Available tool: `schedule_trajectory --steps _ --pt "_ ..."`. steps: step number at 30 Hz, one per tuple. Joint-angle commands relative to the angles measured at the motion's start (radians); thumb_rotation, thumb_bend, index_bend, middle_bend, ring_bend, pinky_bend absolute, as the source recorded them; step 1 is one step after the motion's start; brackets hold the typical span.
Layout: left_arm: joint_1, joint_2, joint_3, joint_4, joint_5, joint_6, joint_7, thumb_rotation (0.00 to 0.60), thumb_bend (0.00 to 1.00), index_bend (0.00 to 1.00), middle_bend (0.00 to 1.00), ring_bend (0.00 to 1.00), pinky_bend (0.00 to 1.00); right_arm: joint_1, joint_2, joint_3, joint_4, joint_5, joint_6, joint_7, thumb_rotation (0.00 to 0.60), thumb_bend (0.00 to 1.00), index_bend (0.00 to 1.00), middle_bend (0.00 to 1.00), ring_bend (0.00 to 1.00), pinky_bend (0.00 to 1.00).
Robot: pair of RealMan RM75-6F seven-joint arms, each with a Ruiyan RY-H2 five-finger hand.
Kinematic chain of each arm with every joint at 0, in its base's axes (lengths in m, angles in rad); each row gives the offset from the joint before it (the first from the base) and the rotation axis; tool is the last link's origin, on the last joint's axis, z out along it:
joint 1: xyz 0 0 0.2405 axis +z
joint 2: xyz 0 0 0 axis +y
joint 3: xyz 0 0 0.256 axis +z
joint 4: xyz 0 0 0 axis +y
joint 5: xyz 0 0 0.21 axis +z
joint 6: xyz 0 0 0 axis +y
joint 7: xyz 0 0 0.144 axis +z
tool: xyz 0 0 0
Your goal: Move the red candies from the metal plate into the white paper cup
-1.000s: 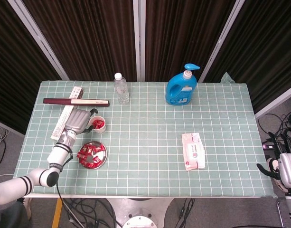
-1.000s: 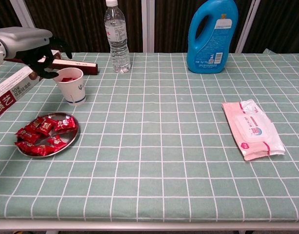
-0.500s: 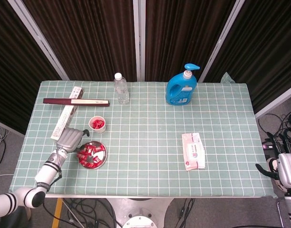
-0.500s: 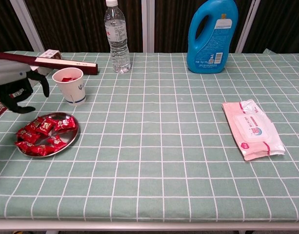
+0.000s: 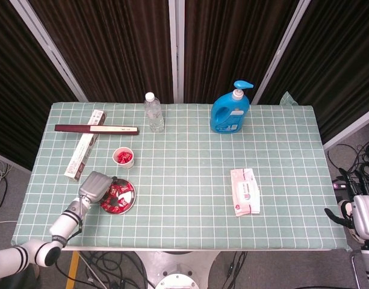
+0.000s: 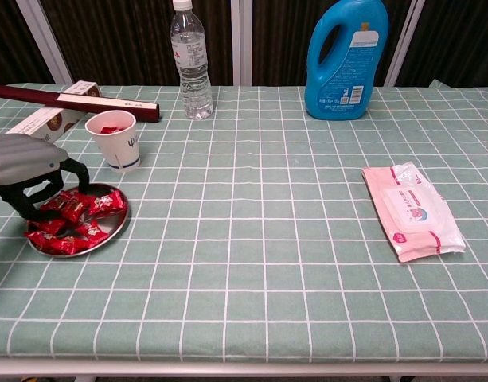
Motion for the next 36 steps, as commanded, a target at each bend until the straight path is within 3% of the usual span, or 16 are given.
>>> schedule_trajectory --steps 1,7,16,25,29,36 --pt "0.0 -0.006 0.002 0.004 0.01 -0.009 -0.011 0.6 0.34 0.44 0.87 0.93 1.0 0.001 0.0 0.0 -0.001 0.001 -0.002 -0.002 0.6 0.08 0.01 0.23 0.04 0.43" --pt "0.001 -0.017 0.0 0.015 0.019 -0.015 -0.019 0.6 0.34 0.46 0.87 0.93 1.0 0.002 0.001 0.002 -0.005 0.006 -0.004 -0.006 0.6 0.08 0.02 0.23 0.04 0.43" --pt "0.005 -0.033 -0.009 0.032 0.031 -0.027 -0.066 0.6 0.34 0.58 0.88 0.93 1.0 0.002 0.001 0.001 -0.008 0.008 -0.006 -0.01 0.6 0.08 0.02 0.23 0.04 0.43" --pt "0.006 -0.02 -0.035 0.028 0.048 -0.02 -0.136 0.6 0.41 0.64 0.89 0.93 1.0 0.0 0.003 0.001 -0.012 0.005 -0.001 -0.011 0.6 0.08 0.02 0.23 0.04 0.43" --pt "0.001 0.017 -0.067 -0.015 0.059 0.01 -0.155 0.6 0.41 0.64 0.89 0.93 1.0 0.0 0.002 0.0 -0.01 0.004 -0.001 -0.01 0.6 0.08 0.02 0.23 0.04 0.43" --pt "-0.061 0.06 -0.169 -0.065 0.027 0.004 -0.17 0.6 0.4 0.64 0.89 0.93 1.0 0.0 0.001 0.0 -0.004 0.007 -0.003 -0.004 0.6 0.08 0.02 0.23 0.04 0.43"
